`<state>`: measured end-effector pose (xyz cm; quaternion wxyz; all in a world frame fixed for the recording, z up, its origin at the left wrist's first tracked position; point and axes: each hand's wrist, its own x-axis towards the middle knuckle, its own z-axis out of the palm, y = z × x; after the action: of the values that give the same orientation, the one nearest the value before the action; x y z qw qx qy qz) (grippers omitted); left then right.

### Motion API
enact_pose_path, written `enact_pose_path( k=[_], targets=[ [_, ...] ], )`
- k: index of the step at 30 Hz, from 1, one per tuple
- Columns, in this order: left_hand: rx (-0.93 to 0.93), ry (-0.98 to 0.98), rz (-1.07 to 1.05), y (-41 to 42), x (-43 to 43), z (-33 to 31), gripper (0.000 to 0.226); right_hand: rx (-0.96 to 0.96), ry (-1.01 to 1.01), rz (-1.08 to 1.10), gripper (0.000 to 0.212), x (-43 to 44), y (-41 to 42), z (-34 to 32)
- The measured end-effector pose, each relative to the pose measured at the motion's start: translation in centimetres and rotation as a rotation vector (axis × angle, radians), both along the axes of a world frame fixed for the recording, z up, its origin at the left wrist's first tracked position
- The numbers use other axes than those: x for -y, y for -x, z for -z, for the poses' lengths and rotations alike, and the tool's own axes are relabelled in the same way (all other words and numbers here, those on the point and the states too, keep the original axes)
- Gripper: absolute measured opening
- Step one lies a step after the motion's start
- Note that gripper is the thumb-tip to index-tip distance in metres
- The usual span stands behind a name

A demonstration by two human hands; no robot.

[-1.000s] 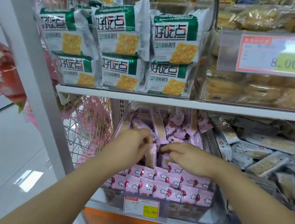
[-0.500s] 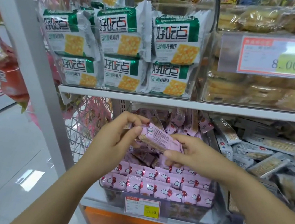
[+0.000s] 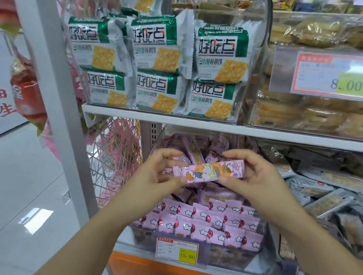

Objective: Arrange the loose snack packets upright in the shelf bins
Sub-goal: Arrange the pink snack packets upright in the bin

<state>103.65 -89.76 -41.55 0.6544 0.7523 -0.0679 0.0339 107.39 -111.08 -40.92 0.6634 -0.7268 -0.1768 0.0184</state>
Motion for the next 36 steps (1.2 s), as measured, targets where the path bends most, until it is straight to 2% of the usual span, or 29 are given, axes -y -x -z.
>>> enact_pose_path(
  k=[2,5,7,10,12,14,16,20,22,28,33,36],
  targets=[
    [0.031,0.018,-0.026,-0.1,0.1,0.0,0.036,-0.006,-0.025,0.038,0.030,0.0,0.2,0.0],
    [0.045,0.020,-0.017,-0.1,0.0,-0.3,0.037,-0.016,0.090,0.051,0.019,-0.4,0.6,0.0],
    [0.118,-0.040,-0.040,0.0,-0.2,-0.7,0.035,-0.003,0.156,0.048,0.019,-0.8,0.8,-0.3],
    [0.218,-0.090,-0.126,0.0,-1.2,-1.5,0.036,0.108,0.416,0.039,0.026,-0.8,0.5,-0.3],
    [0.236,-0.253,-0.157,0.0,-1.8,-2.1,0.036,0.169,0.640,0.000,0.027,-0.5,0.4,-0.3],
    [0.219,-0.505,-0.130,-0.1,-1.9,-2.2,0.033,0.206,0.847,-0.073,0.033,-0.2,0.4,0.0],
    [0.201,-0.691,-0.077,-0.5,-1.2,-2.0,0.032,0.221,0.969,-0.127,0.040,-0.1,0.6,0.3],
    [0.132,-0.936,0.079,-2.6,0.7,-0.8,0.037,0.231,0.992,-0.134,0.040,0.4,0.8,0.7],
    [0.078,-0.981,0.147,-3.6,1.5,0.1,0.040,0.220,0.986,-0.137,0.040,0.6,0.7,0.9],
    [-0.052,-0.998,0.259,-5.2,2.3,2.2,0.036,0.235,1.003,-0.127,0.040,1.0,0.2,1.4],
    [-0.137,-0.934,0.384,-5.7,2.3,2.5,0.019,0.258,1.035,-0.125,0.040,0.9,0.3,1.6],
    [-0.192,-0.872,0.397,-5.6,2.2,2.4,0.025,0.266,1.064,-0.134,0.042,1.1,0.3,1.8]
  ],
)
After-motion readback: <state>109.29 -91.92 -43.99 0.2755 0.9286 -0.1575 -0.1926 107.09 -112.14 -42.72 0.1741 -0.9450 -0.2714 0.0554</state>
